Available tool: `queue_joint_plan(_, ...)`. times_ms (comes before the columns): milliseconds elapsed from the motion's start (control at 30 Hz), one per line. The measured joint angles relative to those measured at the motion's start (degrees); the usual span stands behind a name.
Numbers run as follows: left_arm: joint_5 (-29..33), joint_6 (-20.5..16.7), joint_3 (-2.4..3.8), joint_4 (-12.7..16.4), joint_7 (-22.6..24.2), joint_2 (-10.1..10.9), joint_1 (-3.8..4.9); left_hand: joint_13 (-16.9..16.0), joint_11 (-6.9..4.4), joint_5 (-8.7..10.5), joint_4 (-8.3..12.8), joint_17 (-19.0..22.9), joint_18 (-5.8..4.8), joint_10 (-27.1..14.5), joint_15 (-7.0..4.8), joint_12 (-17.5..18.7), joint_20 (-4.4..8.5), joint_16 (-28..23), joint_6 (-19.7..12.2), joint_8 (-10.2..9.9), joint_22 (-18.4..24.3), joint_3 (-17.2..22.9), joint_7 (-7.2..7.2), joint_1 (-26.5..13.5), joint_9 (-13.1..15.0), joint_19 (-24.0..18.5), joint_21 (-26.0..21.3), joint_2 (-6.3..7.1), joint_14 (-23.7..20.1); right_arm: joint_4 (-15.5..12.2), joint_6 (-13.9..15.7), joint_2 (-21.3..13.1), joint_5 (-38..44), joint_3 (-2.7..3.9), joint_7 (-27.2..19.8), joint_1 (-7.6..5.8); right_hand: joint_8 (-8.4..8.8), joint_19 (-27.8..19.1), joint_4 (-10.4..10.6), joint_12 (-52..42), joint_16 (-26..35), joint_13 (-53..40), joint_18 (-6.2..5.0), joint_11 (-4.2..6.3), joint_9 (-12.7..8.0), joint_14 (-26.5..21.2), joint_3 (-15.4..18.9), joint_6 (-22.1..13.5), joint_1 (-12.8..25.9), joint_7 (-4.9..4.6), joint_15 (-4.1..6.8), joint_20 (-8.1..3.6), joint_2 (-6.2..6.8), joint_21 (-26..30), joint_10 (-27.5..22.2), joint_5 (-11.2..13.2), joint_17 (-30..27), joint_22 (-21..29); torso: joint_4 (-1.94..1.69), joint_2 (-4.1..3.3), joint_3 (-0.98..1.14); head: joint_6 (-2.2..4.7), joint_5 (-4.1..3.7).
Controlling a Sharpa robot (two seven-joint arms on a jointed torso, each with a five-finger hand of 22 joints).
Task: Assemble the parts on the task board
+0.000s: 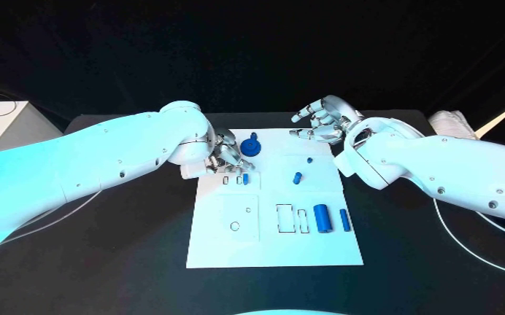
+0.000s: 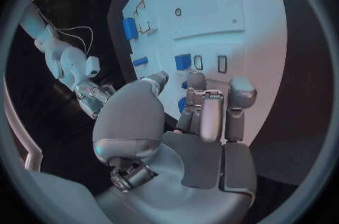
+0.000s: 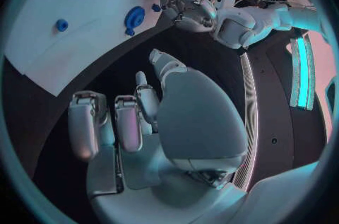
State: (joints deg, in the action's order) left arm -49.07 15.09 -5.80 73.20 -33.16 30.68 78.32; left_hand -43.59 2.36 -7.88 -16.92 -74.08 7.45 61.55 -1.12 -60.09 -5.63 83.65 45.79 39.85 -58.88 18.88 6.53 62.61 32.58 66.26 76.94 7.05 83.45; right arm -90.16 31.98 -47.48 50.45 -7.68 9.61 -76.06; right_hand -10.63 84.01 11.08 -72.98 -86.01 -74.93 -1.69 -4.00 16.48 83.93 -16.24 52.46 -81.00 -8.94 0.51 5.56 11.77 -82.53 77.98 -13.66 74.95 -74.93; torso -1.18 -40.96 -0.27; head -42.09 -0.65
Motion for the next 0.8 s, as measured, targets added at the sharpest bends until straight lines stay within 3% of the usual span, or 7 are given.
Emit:
queue_joint_plan(433,-0.09,2.06,-0.49,-0.99,-0.45,-1.23,-0.15,0.25,0.0,0.0,0.0,0.18,0.01,0.0,0.0,0.0,0.0,0.0,-0.43,0.0,-0.02,0.0,0.01,0.0,0.19,-0.01,0.0,0.0,0.0,0.17,-0.05,0.24,-0.16,-0.01,0.08,0.06,0.0,0.0,0.01,0.0,0.22,0.01,0.0,0.0,0.0,0.0,-0.31,-0.17,0.0,-0.17,0.0,0.0,0.0,0.0,0.01,0.0,-0.01,0.01,-0.01,-0.04,-0.05,-0.04,0.03)
queue_joint_plan(800,-0.1,2.77,-0.55,-1.38,-0.45,-1.27,-0.28,0.37,0.21,0.0,0.13,-0.06,0.02,-0.22,0.16,0.01,0.0,0.08,-0.43,0.2,0.1,0.14,0.01,0.56,0.32,-0.01,0.0,-0.56,0.15,0.23,-0.1,0.26,-0.3,-0.03,0.09,0.14,0.0,0.0,0.01,0.0,0.22,0.01,0.0,0.0,0.0,0.0,-0.31,-0.17,0.0,-0.17,0.0,0.0,0.0,0.0,0.01,0.0,-0.02,0.02,0.0,-0.01,-0.08,-0.32,-0.01)
